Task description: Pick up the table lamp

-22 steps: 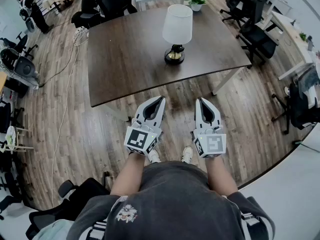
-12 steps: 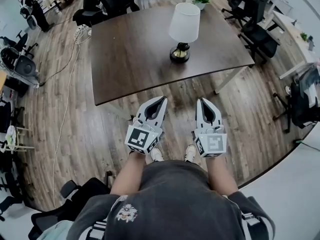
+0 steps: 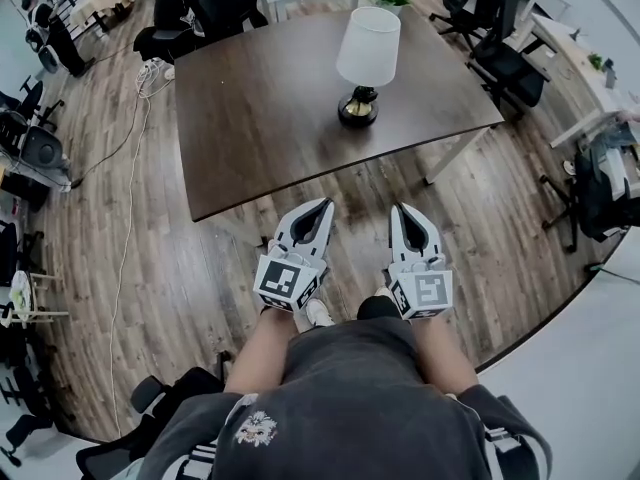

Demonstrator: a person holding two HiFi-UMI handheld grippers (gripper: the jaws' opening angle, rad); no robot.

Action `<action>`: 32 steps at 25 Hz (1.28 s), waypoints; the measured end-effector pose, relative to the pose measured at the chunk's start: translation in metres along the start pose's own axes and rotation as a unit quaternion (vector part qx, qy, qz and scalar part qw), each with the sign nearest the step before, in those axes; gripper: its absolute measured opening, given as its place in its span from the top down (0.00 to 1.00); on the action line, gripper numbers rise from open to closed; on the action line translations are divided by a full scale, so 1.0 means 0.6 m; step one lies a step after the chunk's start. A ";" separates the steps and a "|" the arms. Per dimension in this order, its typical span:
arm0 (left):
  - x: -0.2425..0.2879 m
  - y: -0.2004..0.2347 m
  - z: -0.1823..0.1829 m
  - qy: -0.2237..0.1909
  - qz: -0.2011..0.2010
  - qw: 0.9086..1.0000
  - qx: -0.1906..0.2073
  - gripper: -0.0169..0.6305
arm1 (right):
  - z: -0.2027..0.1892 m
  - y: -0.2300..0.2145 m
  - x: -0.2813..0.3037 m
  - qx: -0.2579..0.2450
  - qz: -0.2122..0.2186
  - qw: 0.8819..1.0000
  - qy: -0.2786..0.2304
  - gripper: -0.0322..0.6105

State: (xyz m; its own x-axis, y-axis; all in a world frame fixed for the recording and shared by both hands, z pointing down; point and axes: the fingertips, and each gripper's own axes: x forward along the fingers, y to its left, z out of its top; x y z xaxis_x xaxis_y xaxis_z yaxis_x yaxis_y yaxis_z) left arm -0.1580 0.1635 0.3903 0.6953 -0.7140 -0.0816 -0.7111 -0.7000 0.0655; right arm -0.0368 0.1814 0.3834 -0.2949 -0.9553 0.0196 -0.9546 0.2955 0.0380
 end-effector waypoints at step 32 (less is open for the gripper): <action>0.376 0.038 -0.107 0.090 0.074 0.993 0.031 0.97 | -0.062 -0.318 0.241 0.038 0.071 0.997 0.016 0.91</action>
State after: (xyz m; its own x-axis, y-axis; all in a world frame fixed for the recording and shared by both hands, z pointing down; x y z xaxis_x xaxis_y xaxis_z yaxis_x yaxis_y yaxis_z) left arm -0.0106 -0.0143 0.4375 0.5862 -0.8034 0.1042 -0.8080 -0.5892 0.0018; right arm 0.1044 -0.0130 0.4160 -0.4266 -0.9030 0.0514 -0.9043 0.4249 -0.0423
